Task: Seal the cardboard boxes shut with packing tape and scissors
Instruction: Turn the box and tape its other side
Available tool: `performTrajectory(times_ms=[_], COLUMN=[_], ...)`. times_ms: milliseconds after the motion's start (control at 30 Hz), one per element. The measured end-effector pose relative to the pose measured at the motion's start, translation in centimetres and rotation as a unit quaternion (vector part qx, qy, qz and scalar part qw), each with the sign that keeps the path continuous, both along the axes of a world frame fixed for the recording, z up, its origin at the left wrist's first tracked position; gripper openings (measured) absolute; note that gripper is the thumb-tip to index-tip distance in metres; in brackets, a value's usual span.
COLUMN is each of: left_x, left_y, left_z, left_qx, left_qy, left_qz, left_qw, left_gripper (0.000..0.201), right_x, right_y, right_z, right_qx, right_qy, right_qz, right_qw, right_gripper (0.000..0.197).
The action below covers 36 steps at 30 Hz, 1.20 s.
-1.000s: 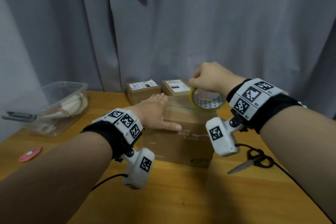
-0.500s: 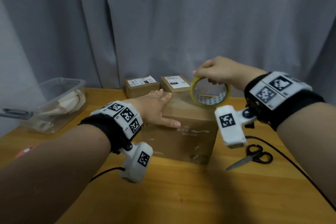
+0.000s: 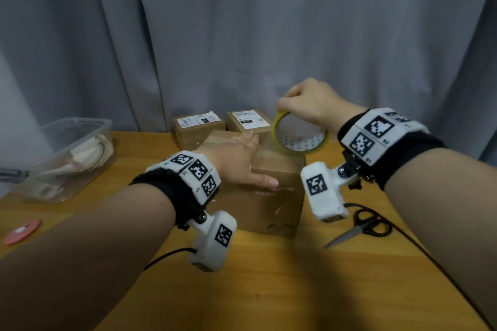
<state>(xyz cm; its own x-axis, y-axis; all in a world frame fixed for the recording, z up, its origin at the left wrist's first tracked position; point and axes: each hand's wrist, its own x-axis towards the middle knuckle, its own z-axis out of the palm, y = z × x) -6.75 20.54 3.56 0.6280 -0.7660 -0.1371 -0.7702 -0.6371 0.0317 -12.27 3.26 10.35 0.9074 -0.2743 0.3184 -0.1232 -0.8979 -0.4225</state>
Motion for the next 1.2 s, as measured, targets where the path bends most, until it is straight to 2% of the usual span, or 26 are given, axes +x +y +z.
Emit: performTrajectory(times_ms=[67,167,367,533,667,733,800,933,1000,1100,1200], left_x=[0.1,0.3,-0.1,-0.1,-0.1,-0.3,-1.0,-2.9,-2.4,-0.4,0.0], left_y=[0.0,0.1,0.1,0.0,-0.1,-0.6,-1.7,-4.5,-5.0,-4.9,-5.5], left_z=[0.0,0.0,0.3,0.4,0.5,0.6,0.8,1.3,2.0,3.2,3.2], left_qx=[0.000,0.002,0.006,0.009,0.023,0.049,0.072,0.072,0.090,0.128,0.131], left_qy=[-0.002,-0.010,-0.007,-0.005,0.005,0.007,0.000,0.009,0.036,0.067,0.069], left_qz=[-0.006,-0.007,-0.003,0.002,0.006,0.022,0.021,-0.047,-0.065,-0.040,-0.035], left_qw=[1.000,1.000,1.000,1.000,1.000,0.999,0.997,0.996,0.993,0.989,0.988], left_gripper=[0.120,0.119,0.116,0.116,0.121,0.123,0.114,0.102,0.107,0.124,0.124], right_x=[-1.1,-2.3,-2.2,-2.7,-3.1,-3.3,-3.2,-2.9,-2.9,-2.8,-2.6], right_y=[-1.8,-3.8,-4.9,-4.7,-4.8,-4.6,-4.4,-4.7,-5.0,-5.2,-5.6], right_z=[0.8,-0.7,-3.7,-4.8,-6.1,-6.7,-7.0,-7.0,-7.5,-8.8,-9.2], right_qx=[-0.096,-0.129,-0.084,-0.027,0.029,0.048,0.051,0.025,0.040,0.126,0.160], right_qy=[0.039,0.088,0.110,0.133,0.132,0.121,0.120,0.103,0.098,0.077,0.065], right_qz=[-0.042,-0.055,-0.048,-0.055,-0.028,-0.021,-0.017,-0.014,-0.015,0.010,0.031], right_qw=[0.994,0.986,0.989,0.989,0.990,0.991,0.991,0.994,0.994,0.989,0.985], right_gripper=[0.023,0.040,0.062,0.066,0.072,0.069,0.063,0.057,0.059,0.075,0.080])
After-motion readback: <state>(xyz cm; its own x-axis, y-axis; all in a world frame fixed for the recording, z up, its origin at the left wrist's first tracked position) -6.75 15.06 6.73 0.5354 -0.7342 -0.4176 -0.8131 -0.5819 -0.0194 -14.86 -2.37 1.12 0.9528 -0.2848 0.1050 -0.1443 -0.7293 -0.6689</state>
